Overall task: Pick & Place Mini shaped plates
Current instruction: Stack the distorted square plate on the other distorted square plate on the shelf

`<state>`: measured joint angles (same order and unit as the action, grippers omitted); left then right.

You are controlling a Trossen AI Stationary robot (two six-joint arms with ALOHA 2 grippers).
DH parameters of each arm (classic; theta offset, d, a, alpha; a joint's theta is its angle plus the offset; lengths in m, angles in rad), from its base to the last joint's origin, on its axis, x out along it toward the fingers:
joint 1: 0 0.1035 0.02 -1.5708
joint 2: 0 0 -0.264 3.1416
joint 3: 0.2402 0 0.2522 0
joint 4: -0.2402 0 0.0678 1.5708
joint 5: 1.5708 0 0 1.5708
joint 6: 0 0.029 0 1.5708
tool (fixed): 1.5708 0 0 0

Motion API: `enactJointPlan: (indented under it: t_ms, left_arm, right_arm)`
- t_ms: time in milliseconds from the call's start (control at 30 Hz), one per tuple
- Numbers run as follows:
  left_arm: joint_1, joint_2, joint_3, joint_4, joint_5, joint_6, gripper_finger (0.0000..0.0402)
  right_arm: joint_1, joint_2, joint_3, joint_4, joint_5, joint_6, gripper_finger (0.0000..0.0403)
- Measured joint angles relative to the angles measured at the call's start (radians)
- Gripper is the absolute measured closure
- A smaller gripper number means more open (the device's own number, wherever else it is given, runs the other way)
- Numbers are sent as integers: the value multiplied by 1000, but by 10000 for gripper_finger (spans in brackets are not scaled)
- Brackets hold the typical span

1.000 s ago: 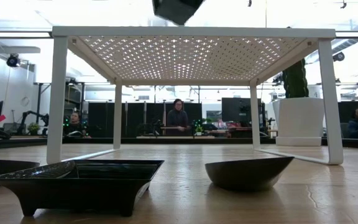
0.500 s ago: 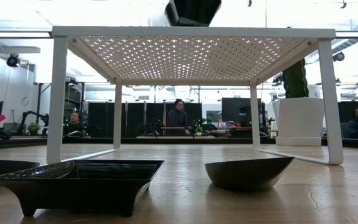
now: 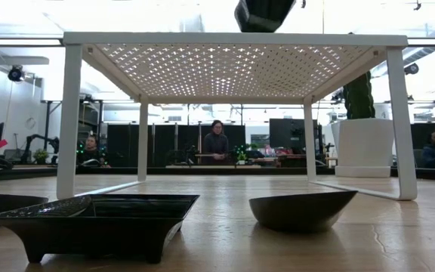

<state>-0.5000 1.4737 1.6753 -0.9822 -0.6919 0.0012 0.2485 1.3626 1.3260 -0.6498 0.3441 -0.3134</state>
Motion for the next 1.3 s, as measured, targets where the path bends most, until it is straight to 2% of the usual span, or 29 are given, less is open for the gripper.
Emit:
enactJointPlan:
  t_ms: [567, 700, 1067, 1200, 1300]
  left_arm:
    - [-25, -289, -455, 426, 1, 26, 225]
    - [-45, -333, -530, 503, 1, 27, 225]
    - [-96, -368, -592, 565, 2, 17, 225]
    - [-101, -368, -593, 565, 2, 17, 225]
    - [-101, -368, -593, 565, 2, 15, 225]
  right_arm:
    - [-17, -60, -25, -63, 31, 43, 395]
    - [-16, -57, -27, -116, 73, 65, 395]
    - [-9, -52, -132, -63, 77, 80, 395]
    - [-9, -52, -174, -25, -1, 19, 394]
    - [-9, -52, -192, 0, -1, -8, 394]
